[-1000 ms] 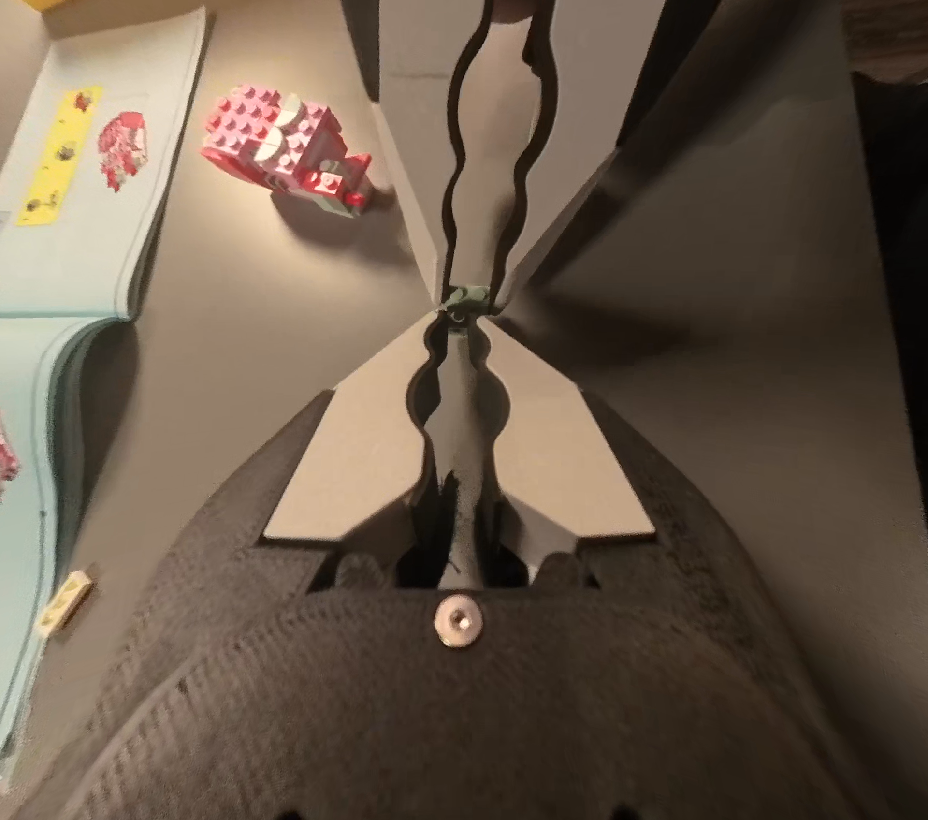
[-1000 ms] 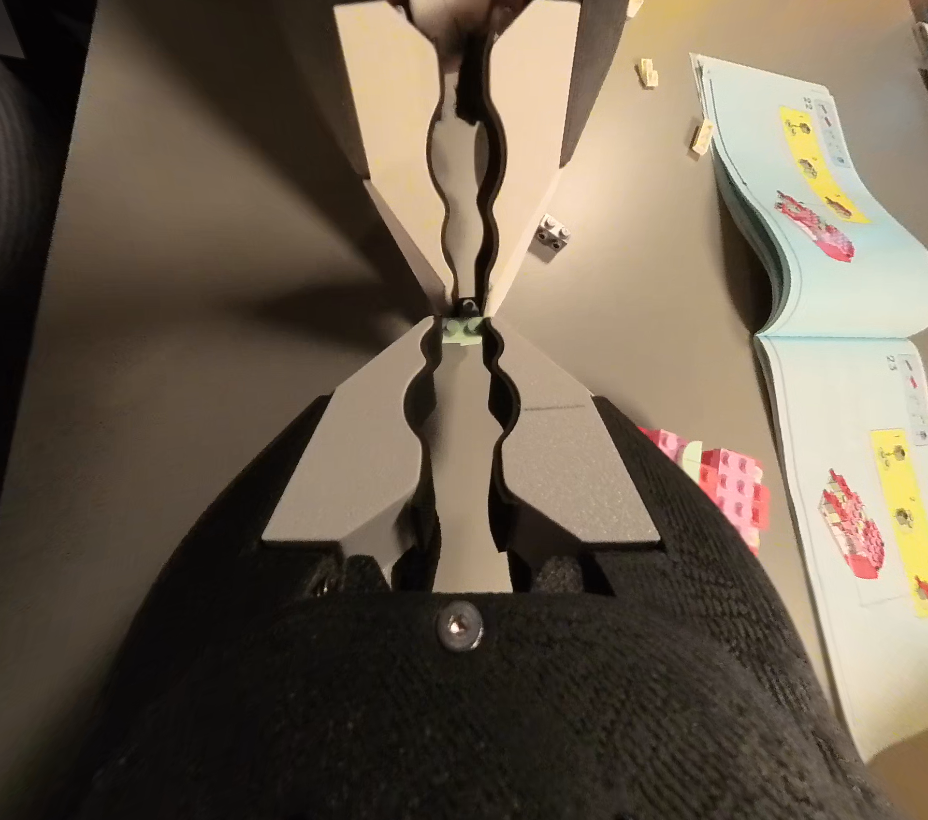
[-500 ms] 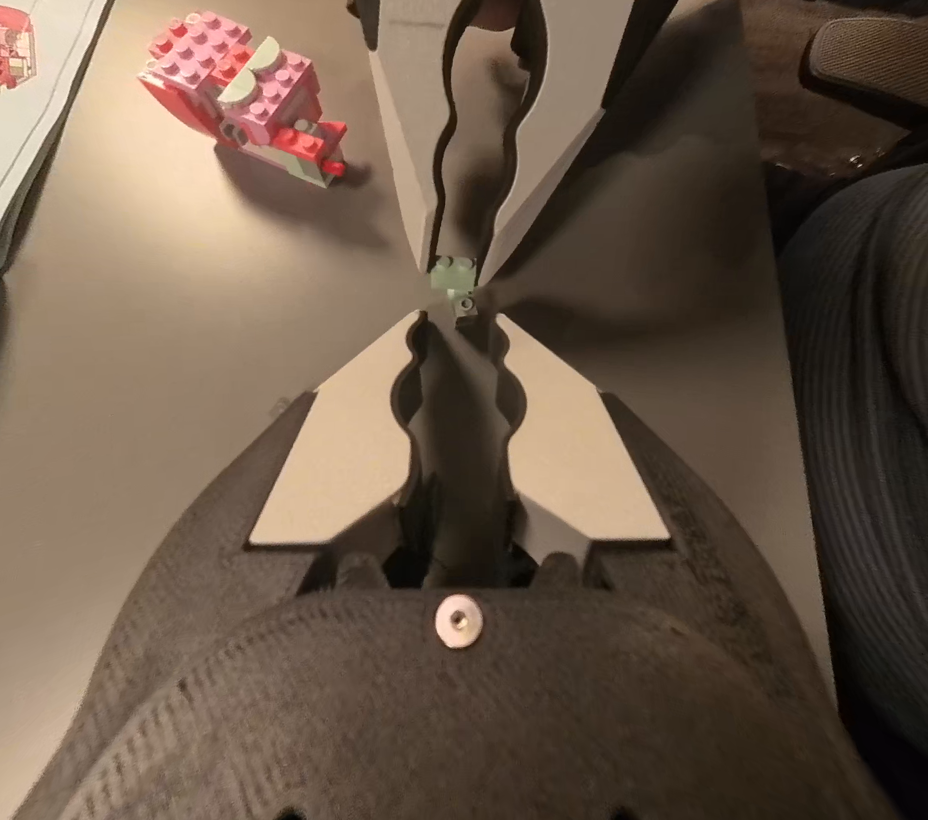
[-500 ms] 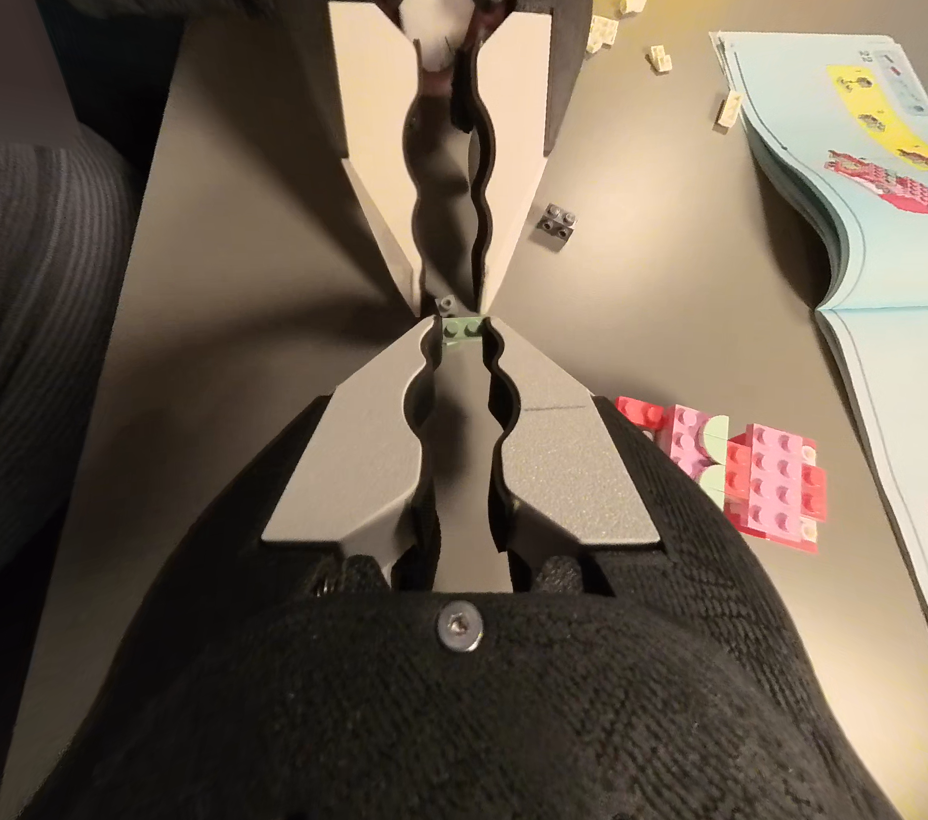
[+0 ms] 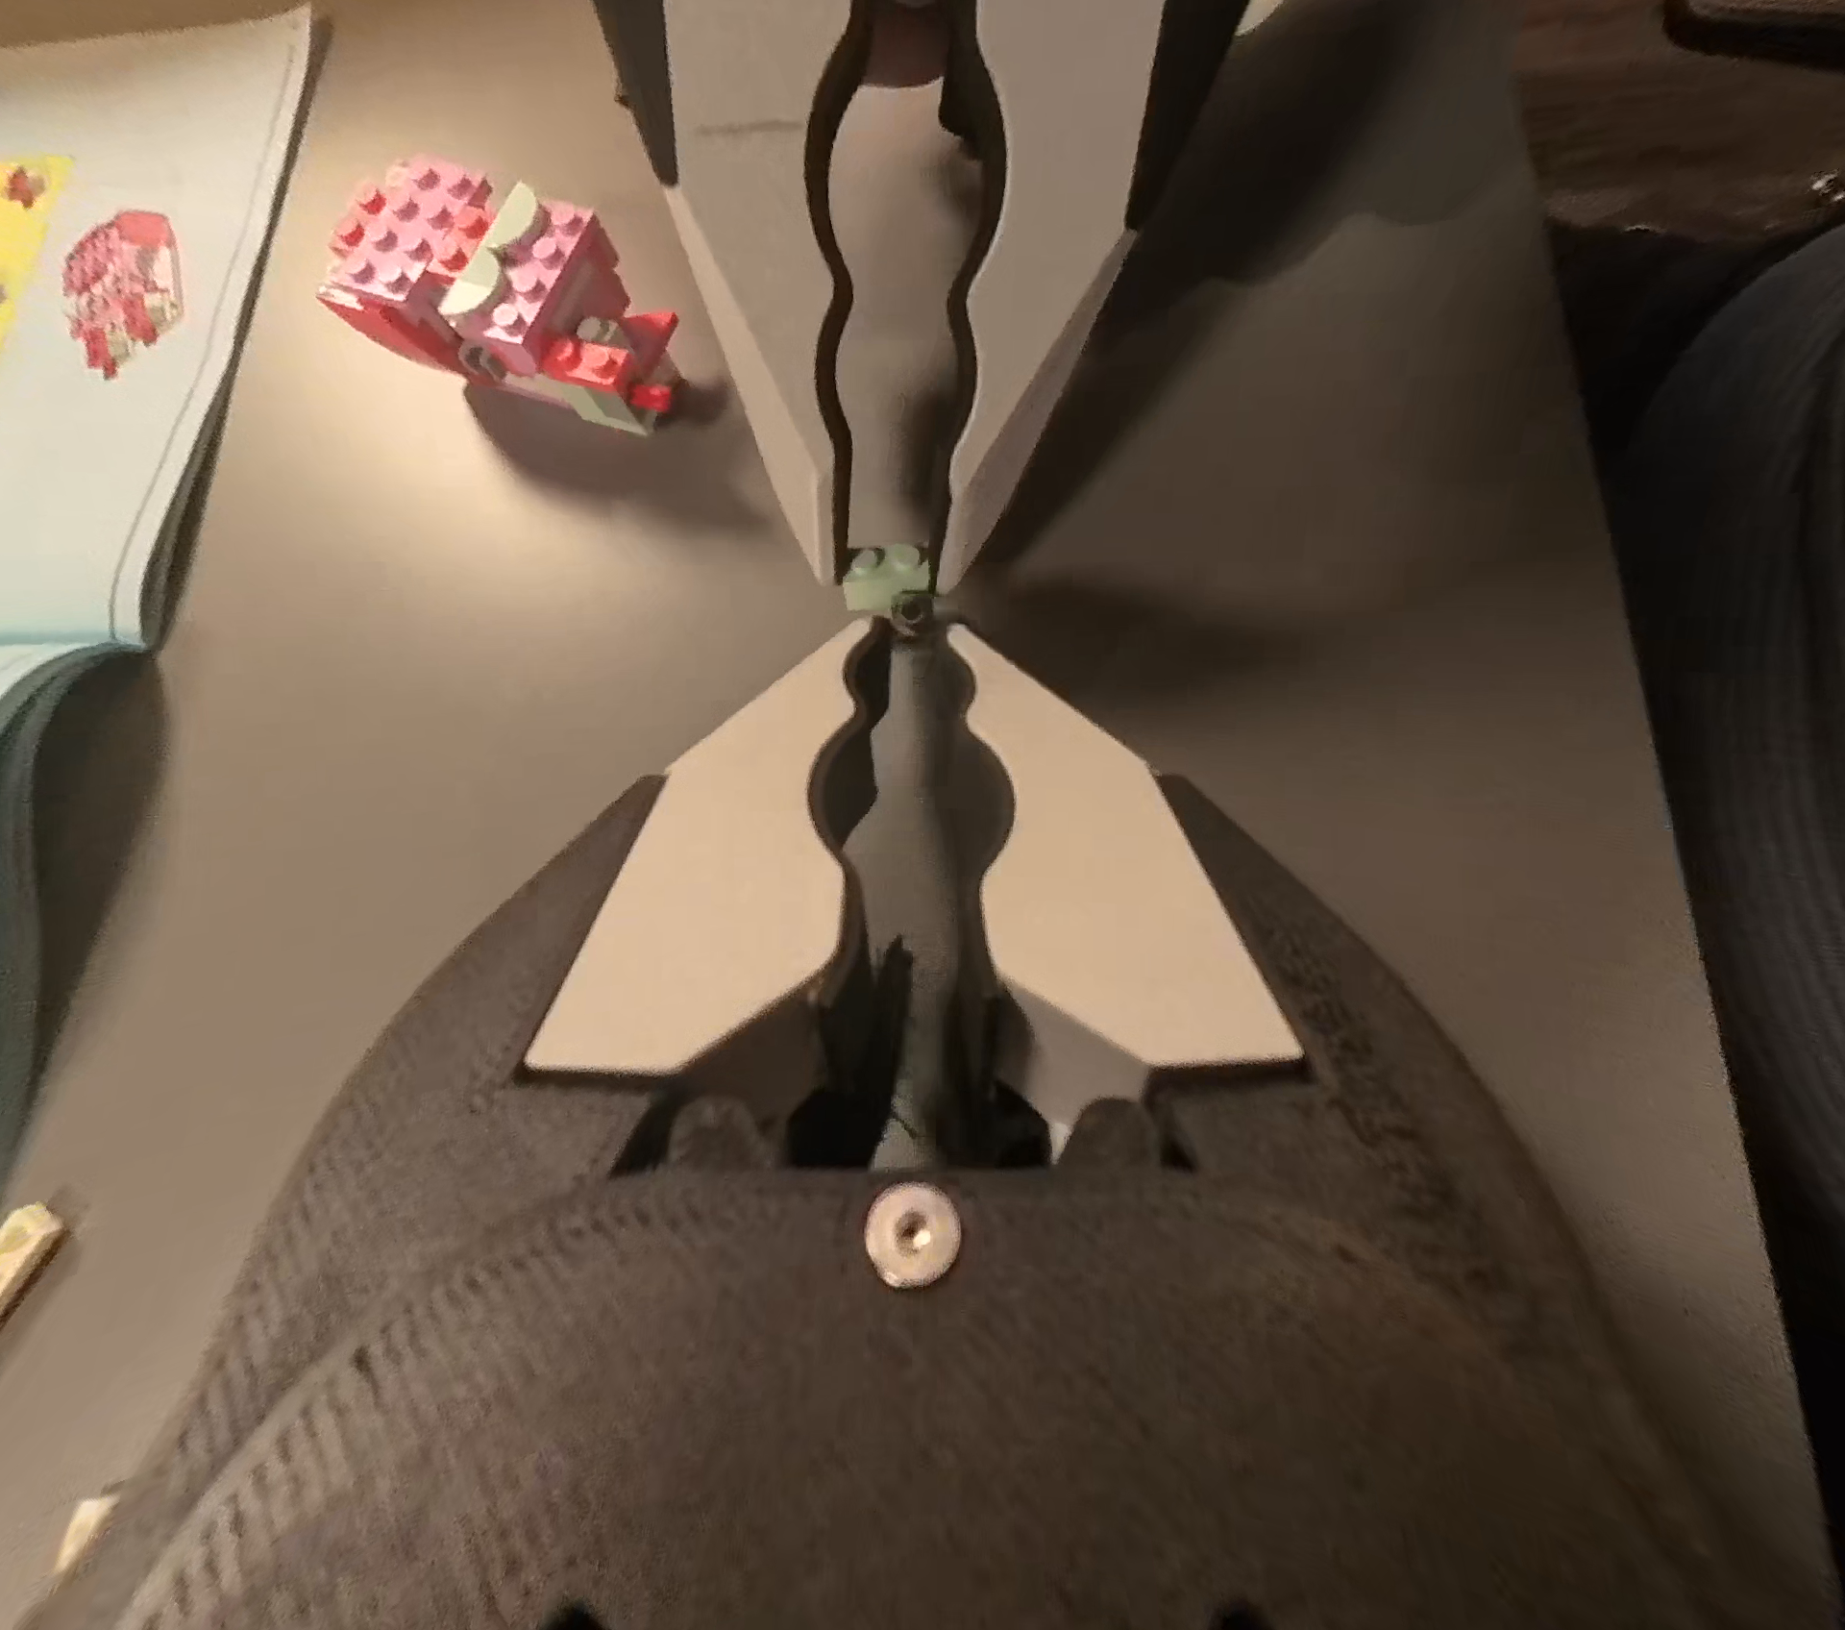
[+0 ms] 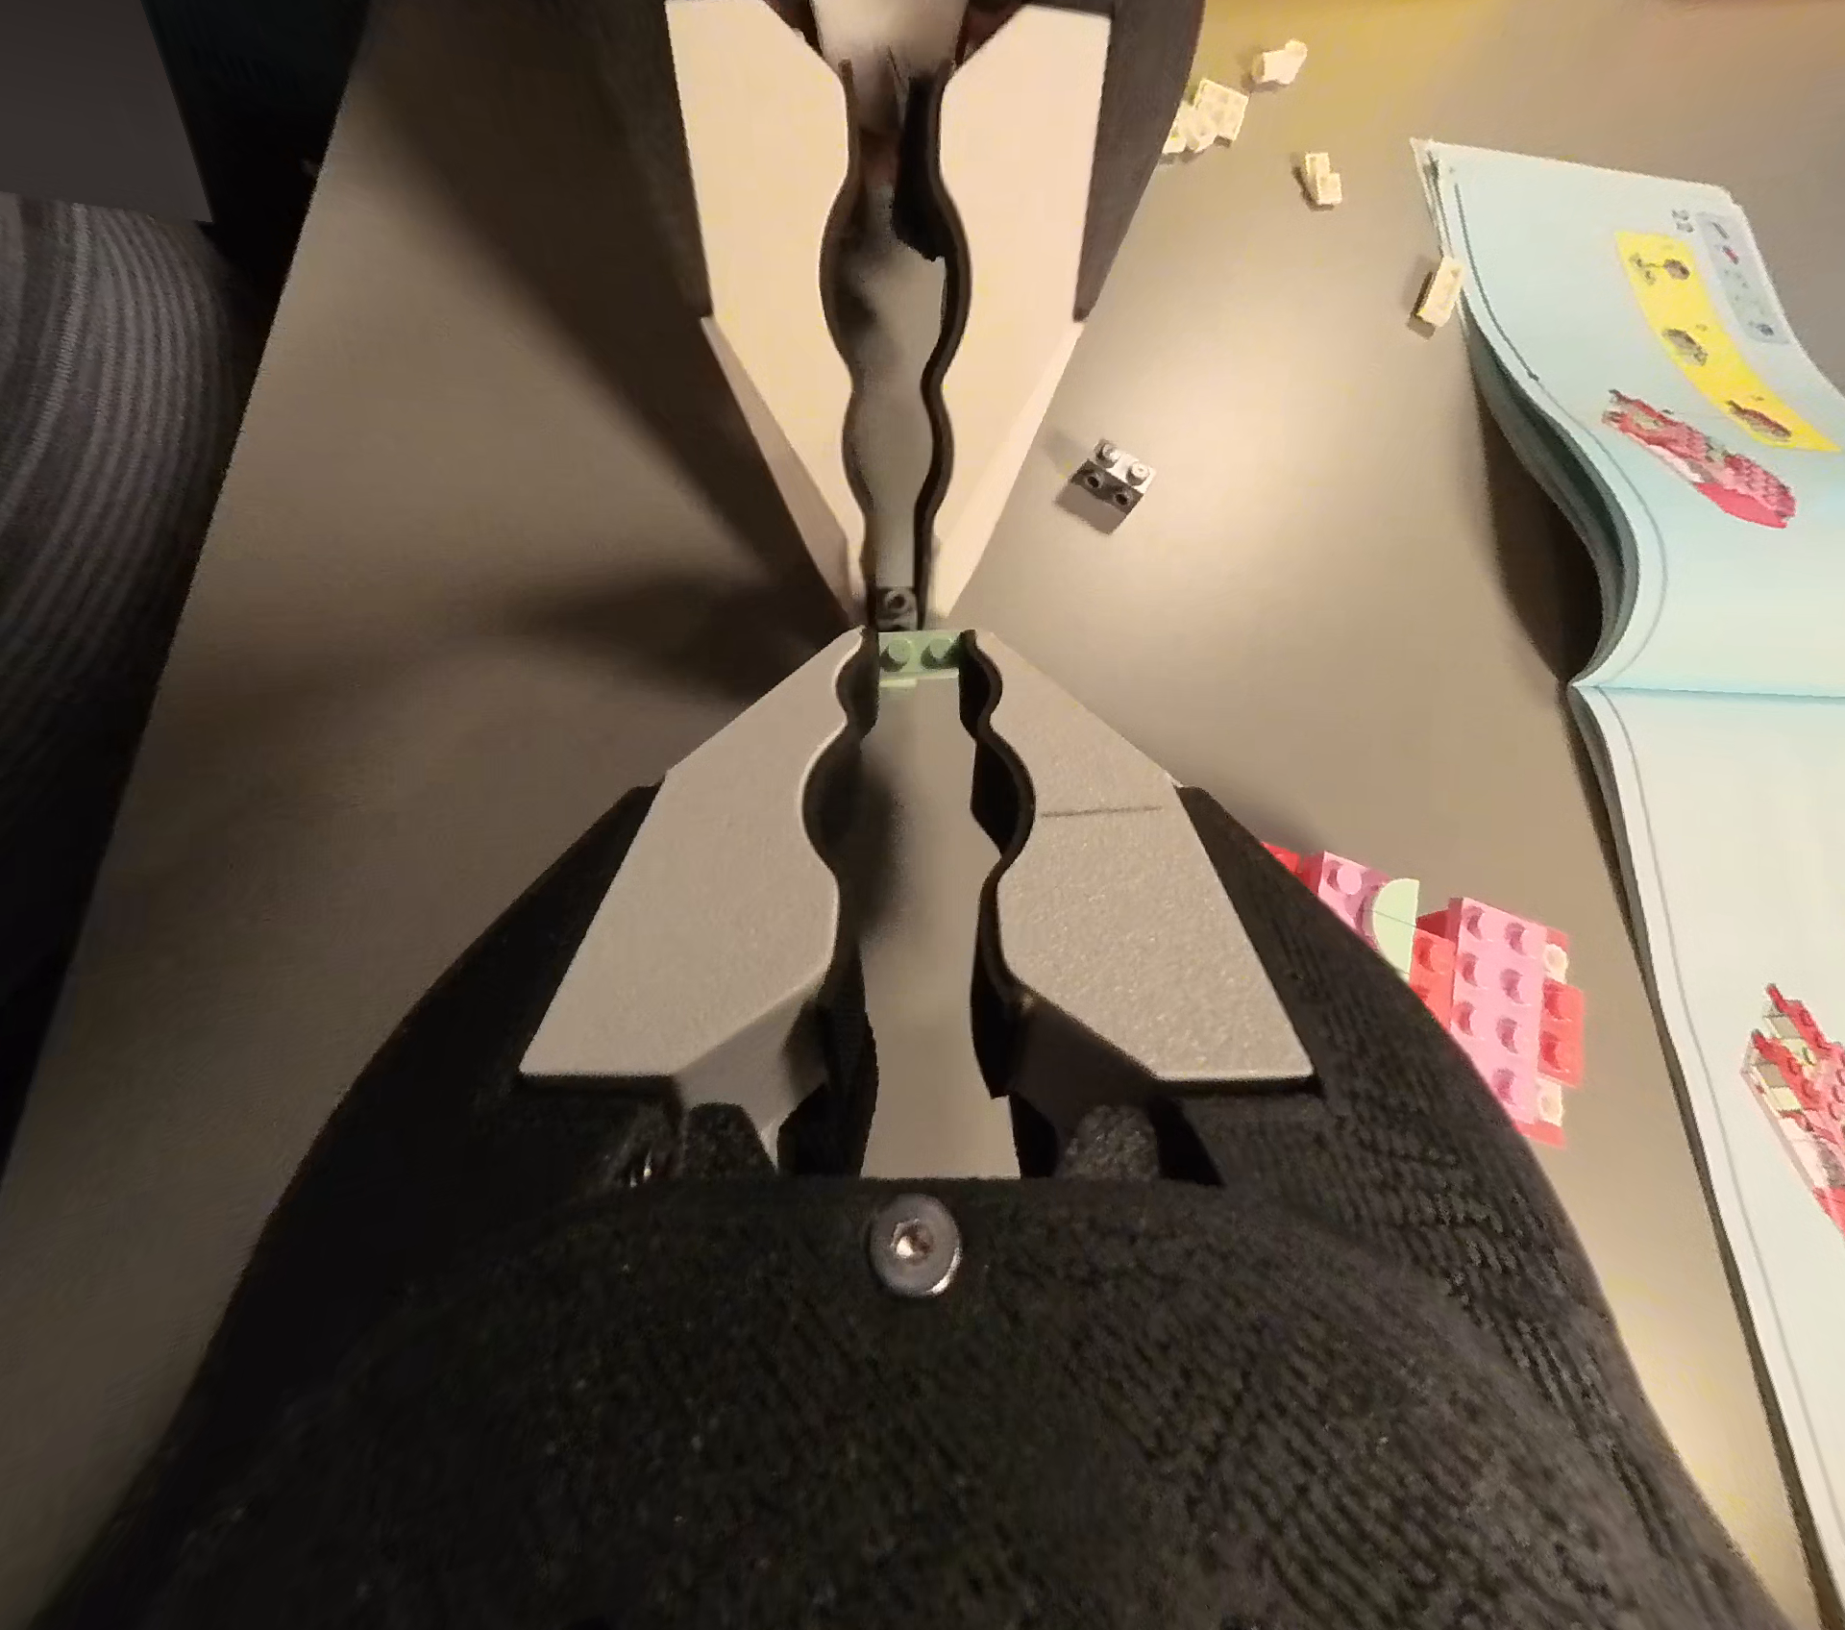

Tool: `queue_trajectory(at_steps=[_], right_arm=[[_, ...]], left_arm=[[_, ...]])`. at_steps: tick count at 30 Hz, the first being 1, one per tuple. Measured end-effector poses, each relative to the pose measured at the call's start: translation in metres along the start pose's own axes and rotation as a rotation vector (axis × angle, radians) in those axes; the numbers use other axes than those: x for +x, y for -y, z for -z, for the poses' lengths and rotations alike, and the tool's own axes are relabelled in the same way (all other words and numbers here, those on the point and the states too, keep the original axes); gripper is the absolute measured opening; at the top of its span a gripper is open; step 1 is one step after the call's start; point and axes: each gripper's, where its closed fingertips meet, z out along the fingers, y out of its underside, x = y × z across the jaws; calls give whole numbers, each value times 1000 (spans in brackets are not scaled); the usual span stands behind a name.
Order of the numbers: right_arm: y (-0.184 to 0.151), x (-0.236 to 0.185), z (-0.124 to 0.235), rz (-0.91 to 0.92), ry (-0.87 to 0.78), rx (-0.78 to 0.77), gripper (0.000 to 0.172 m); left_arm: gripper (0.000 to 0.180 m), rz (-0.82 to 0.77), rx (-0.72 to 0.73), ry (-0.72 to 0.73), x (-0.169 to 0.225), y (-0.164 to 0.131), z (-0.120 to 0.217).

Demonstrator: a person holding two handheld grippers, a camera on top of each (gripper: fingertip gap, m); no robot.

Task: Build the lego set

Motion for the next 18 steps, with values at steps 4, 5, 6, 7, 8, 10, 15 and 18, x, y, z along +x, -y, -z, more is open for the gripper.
queue_trajectory(at_steps=[4, 5, 6, 7, 8, 10, 15, 18], right_arm=[[5, 4, 3, 29, -49, 33, 14], [6, 5, 5, 47, -69, 40, 14], [8, 6, 6, 68, -90, 44, 14], [10, 7, 7, 94, -114, 44, 14], [12, 8, 9, 123, -140, 41, 14], [15, 10, 10, 182, -193, 27, 14], [19, 12, 13, 294, -284, -9, 14], [18, 12, 12, 293, -279, -30, 14]], left_arm=[[7, -35, 29, 37, -3, 4, 4], [7, -50, 38, 54, -5, 6, 5], [7, -67, 47, 69, -6, 8, 7], [7, -82, 56, 85, -7, 9, 8], [7, -97, 65, 101, -8, 11, 10], [7, -118, 78, 130, -11, 13, 12], [7, -138, 101, 165, -13, 18, 16], [7, -158, 100, 174, -13, 18, 16]])
